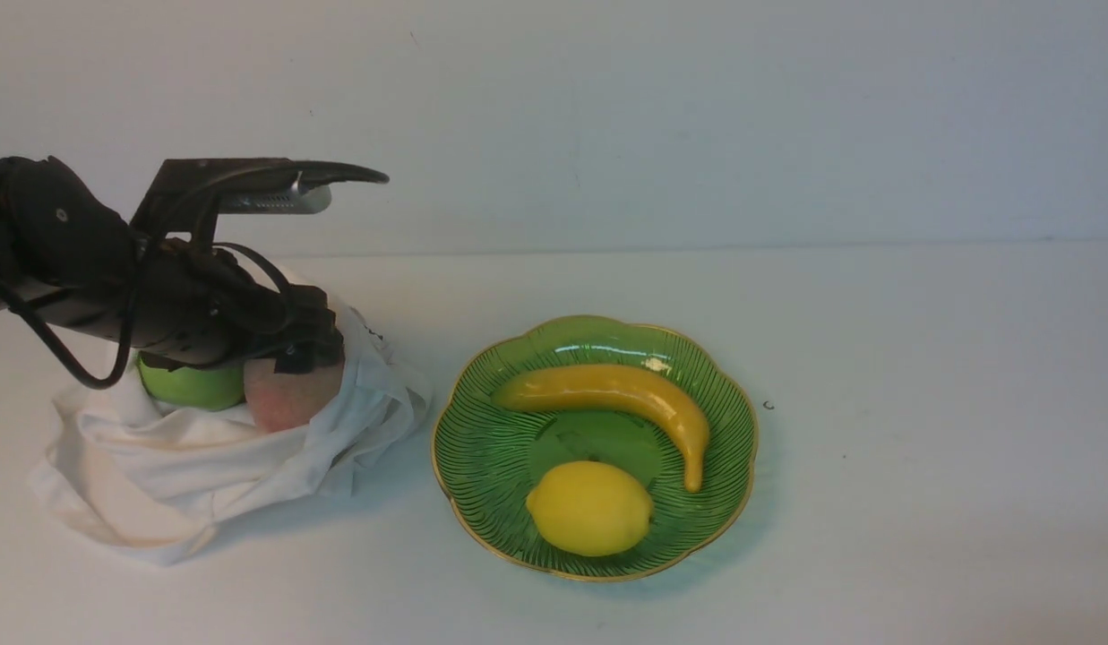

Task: Take the fruit out of the cloth bag on the white table and place them on a plate.
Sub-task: 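Reach into the cloth bag and grasp the peach with the left gripper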

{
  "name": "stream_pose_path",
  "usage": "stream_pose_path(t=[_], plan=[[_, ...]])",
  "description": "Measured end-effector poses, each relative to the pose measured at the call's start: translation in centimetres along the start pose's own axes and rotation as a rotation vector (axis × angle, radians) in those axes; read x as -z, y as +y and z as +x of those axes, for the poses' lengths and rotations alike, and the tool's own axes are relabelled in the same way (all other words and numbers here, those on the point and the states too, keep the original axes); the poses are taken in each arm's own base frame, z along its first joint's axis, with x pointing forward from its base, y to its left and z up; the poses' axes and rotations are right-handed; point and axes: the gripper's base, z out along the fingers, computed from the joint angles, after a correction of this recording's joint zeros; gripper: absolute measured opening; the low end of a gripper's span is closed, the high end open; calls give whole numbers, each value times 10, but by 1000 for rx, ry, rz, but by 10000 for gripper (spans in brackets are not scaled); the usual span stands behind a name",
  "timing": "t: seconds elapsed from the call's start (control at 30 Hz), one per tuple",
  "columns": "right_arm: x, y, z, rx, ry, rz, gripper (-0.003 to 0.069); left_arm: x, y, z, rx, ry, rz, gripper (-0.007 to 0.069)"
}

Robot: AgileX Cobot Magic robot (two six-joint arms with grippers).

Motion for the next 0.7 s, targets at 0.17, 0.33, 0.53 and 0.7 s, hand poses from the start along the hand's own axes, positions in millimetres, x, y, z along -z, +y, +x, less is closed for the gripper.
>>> stream_pose_path(t=[0.17, 0.33, 0.53, 0.7], plan=[[0, 0, 0, 0, 0, 0, -13, -8, 1, 1, 4, 18, 0, 668], [0, 0, 0, 0, 0, 0, -13, -15, 3, 2, 6, 26, -2, 662], [0, 0, 0, 0, 0, 0, -13, -17, 3, 3, 10, 37, 1, 575], [0, 0, 0, 0, 0, 0, -13, -8, 2, 3, -27, 49, -6, 576]])
